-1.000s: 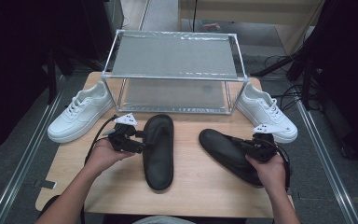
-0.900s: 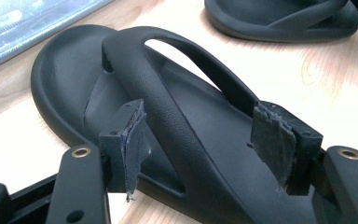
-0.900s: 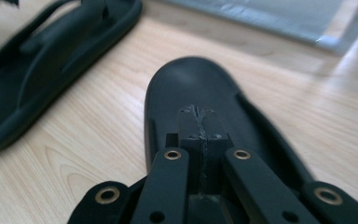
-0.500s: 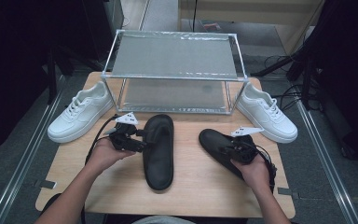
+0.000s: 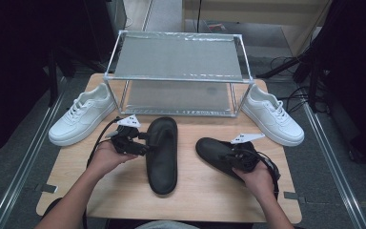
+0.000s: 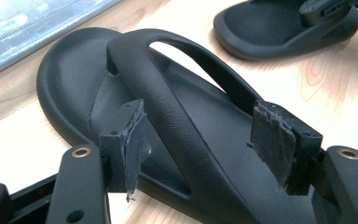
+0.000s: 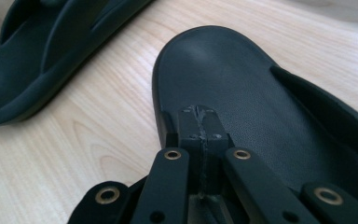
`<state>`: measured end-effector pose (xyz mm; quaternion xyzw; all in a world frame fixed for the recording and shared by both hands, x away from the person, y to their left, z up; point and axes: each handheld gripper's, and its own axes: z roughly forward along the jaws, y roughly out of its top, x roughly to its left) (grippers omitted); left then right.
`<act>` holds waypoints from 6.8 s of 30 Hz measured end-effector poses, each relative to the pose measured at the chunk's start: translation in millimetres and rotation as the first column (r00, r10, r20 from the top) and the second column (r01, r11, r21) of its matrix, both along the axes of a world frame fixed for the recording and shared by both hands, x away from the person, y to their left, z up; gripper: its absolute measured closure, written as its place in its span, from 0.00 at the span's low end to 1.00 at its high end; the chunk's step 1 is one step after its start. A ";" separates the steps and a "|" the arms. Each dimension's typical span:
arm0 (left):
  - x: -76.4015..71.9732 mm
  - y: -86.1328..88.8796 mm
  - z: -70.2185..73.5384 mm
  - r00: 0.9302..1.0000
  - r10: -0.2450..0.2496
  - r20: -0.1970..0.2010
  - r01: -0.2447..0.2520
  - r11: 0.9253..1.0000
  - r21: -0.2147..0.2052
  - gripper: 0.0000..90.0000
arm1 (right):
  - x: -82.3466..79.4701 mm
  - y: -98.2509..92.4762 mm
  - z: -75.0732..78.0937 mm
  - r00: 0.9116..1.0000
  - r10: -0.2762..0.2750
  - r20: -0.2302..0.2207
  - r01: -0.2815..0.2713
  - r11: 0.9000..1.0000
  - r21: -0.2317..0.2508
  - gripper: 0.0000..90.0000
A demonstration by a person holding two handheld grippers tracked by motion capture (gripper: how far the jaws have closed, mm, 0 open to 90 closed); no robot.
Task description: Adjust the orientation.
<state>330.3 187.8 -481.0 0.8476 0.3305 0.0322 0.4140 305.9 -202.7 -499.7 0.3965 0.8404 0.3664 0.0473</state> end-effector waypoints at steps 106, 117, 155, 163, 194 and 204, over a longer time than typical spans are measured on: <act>-1.6 13.7 7.0 0.998 0.055 0.040 -0.054 0.998 -0.023 0.42 | -12.7 -71.1 33.3 0.972 -0.177 0.156 0.173 0.984 0.036 1.00; 10.4 2.4 7.2 0.999 0.015 0.034 -0.014 1.000 -0.024 0.43 | -28.6 -58.8 21.1 0.985 -0.140 0.101 0.142 0.990 -0.010 1.00; 3.0 15.6 3.1 0.998 0.057 0.030 -0.057 0.998 -0.003 0.43 | 6.1 -29.5 9.6 0.996 -0.053 0.076 0.058 0.996 -0.069 1.00; -0.1 22.6 1.2 0.997 0.078 0.023 -0.078 0.997 -0.003 0.43 | 15.6 -21.9 9.0 0.997 -0.027 0.078 0.033 0.997 -0.066 1.00; -4.9 27.5 -3.6 0.995 0.095 0.007 -0.095 0.995 0.010 0.43 | 43.8 -9.2 15.1 0.993 -0.024 0.118 0.027 0.999 -0.023 1.00; -5.0 27.9 -3.7 0.996 0.094 0.009 -0.094 0.996 0.010 0.43 | 70.7 8.6 8.0 0.990 -0.055 0.131 0.061 0.997 -0.040 1.00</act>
